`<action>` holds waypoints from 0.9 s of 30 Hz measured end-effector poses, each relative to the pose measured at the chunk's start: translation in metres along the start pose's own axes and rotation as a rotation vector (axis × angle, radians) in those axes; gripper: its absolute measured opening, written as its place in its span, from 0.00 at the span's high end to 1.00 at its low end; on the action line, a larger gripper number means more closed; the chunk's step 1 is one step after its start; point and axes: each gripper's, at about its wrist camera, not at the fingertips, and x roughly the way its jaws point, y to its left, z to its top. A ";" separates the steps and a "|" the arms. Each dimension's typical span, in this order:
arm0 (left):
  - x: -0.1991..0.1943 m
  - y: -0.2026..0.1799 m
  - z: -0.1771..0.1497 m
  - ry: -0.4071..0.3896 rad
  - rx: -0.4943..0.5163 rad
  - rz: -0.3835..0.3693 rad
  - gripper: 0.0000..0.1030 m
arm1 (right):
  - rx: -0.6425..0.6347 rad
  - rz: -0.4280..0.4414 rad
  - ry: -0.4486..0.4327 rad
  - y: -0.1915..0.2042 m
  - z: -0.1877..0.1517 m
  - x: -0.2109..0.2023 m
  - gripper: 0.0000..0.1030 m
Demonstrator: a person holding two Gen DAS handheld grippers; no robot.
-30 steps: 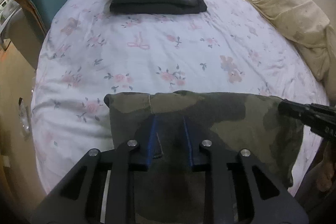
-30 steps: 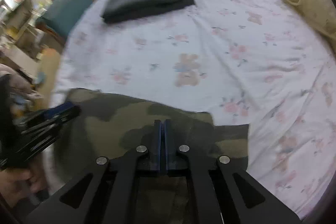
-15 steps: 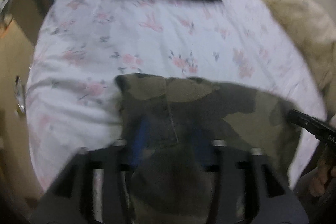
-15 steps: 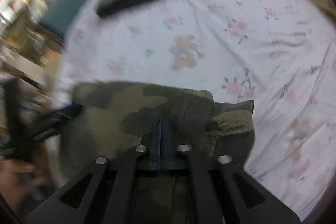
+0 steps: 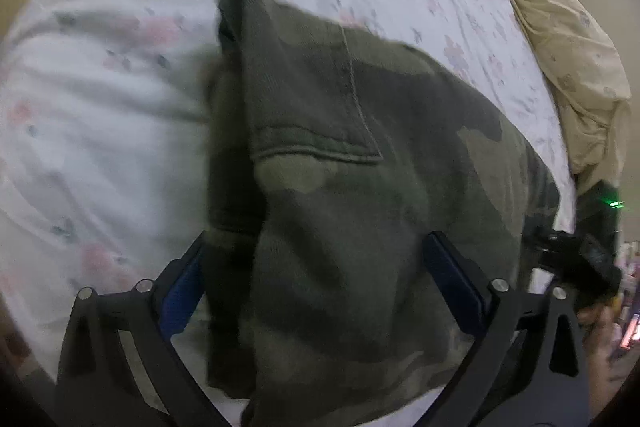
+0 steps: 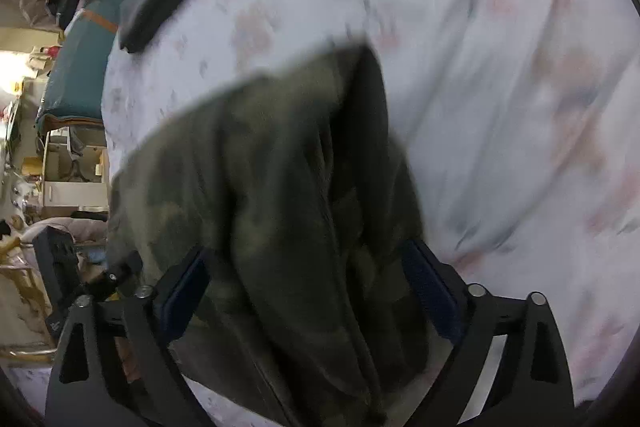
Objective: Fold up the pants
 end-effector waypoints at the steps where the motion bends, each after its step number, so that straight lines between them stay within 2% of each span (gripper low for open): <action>1: 0.003 -0.002 0.000 0.016 0.001 -0.030 0.25 | 0.013 0.018 -0.009 -0.001 -0.002 0.001 0.05; 2: 0.003 -0.004 0.001 0.019 0.010 -0.054 0.33 | 0.011 0.024 -0.024 0.000 -0.005 0.001 0.16; 3: 0.001 -0.010 0.000 0.011 0.035 -0.046 0.44 | -0.018 0.043 -0.042 0.006 -0.008 0.000 0.40; 4: -0.002 -0.017 -0.001 0.001 0.068 -0.030 0.57 | -0.068 0.051 -0.060 0.017 -0.013 -0.004 0.46; 5: -0.009 -0.024 -0.004 -0.020 0.105 -0.006 0.63 | -0.115 0.019 -0.083 0.027 -0.018 -0.008 0.54; 6: -0.018 -0.031 -0.006 -0.046 0.139 0.012 0.73 | -0.150 0.002 -0.095 0.033 -0.021 -0.011 0.61; 8: -0.037 -0.034 -0.007 -0.082 0.109 -0.029 0.79 | -0.172 0.016 -0.135 0.042 -0.027 -0.025 0.67; 10: -0.061 -0.043 -0.009 -0.133 0.111 -0.087 0.80 | -0.172 0.059 -0.182 0.046 -0.027 -0.044 0.68; 12: -0.089 -0.056 -0.010 -0.203 0.154 -0.114 0.80 | -0.236 0.048 -0.240 0.058 -0.030 -0.064 0.69; 13: -0.100 -0.059 -0.008 -0.230 0.153 -0.130 0.80 | -0.257 0.077 -0.284 0.066 -0.027 -0.079 0.69; 15: -0.125 -0.067 0.007 -0.290 0.153 -0.144 0.80 | -0.266 0.123 -0.317 0.080 -0.012 -0.097 0.69; 18: -0.147 -0.074 0.039 -0.349 0.150 -0.128 0.80 | -0.317 0.132 -0.330 0.109 0.021 -0.108 0.69; 21: -0.160 -0.077 0.096 -0.397 0.157 -0.104 0.80 | -0.369 0.146 -0.345 0.144 0.073 -0.107 0.69; 23: -0.167 -0.076 0.142 -0.427 0.165 -0.085 0.80 | -0.413 0.149 -0.358 0.174 0.124 -0.101 0.69; 24: -0.170 -0.074 0.167 -0.442 0.168 -0.079 0.80 | -0.426 0.148 -0.361 0.185 0.141 -0.094 0.69; 26: -0.175 -0.063 0.221 -0.468 0.162 -0.067 0.80 | -0.458 0.142 -0.370 0.216 0.200 -0.081 0.69; 27: -0.175 -0.058 0.256 -0.476 0.163 -0.055 0.80 | -0.464 0.142 -0.371 0.222 0.217 -0.079 0.69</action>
